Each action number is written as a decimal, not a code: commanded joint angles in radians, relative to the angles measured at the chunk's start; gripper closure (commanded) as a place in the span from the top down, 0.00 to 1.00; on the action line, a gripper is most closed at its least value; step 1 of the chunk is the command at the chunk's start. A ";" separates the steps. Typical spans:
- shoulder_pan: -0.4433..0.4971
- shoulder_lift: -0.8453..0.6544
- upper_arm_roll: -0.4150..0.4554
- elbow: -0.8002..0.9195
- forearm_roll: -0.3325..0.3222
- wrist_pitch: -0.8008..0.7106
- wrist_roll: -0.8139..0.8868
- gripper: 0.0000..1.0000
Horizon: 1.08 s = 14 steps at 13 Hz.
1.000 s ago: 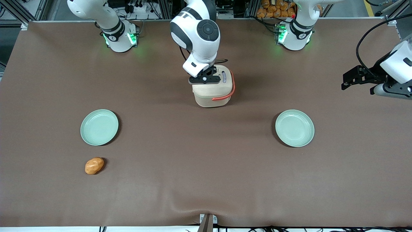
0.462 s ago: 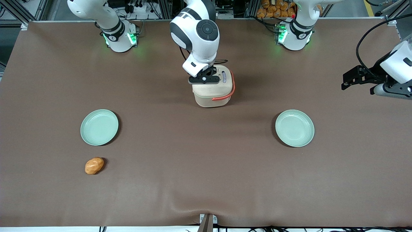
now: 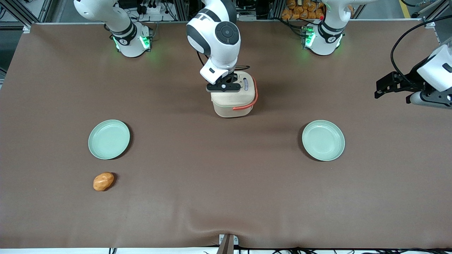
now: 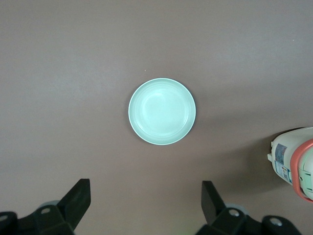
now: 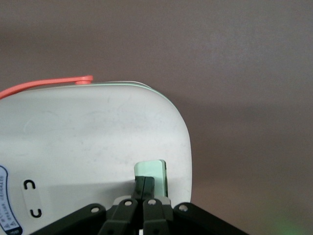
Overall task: Press rice cooker button with right arm
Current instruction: 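Raise the right gripper off the popped-open lid and withdraw it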
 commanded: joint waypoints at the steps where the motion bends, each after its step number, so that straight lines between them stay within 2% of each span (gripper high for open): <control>1: -0.003 0.032 -0.007 -0.045 0.015 0.042 0.015 0.00; 3: -0.021 -0.017 -0.008 -0.015 0.024 -0.026 0.003 0.00; 6: -0.062 -0.057 -0.010 0.157 0.033 -0.246 0.000 0.00; 9: -0.116 -0.062 -0.019 0.307 0.024 -0.398 -0.006 0.00; 11: -0.165 -0.068 -0.025 0.357 0.016 -0.471 -0.027 0.00; 14: -0.243 -0.123 -0.082 0.381 0.013 -0.521 -0.164 0.00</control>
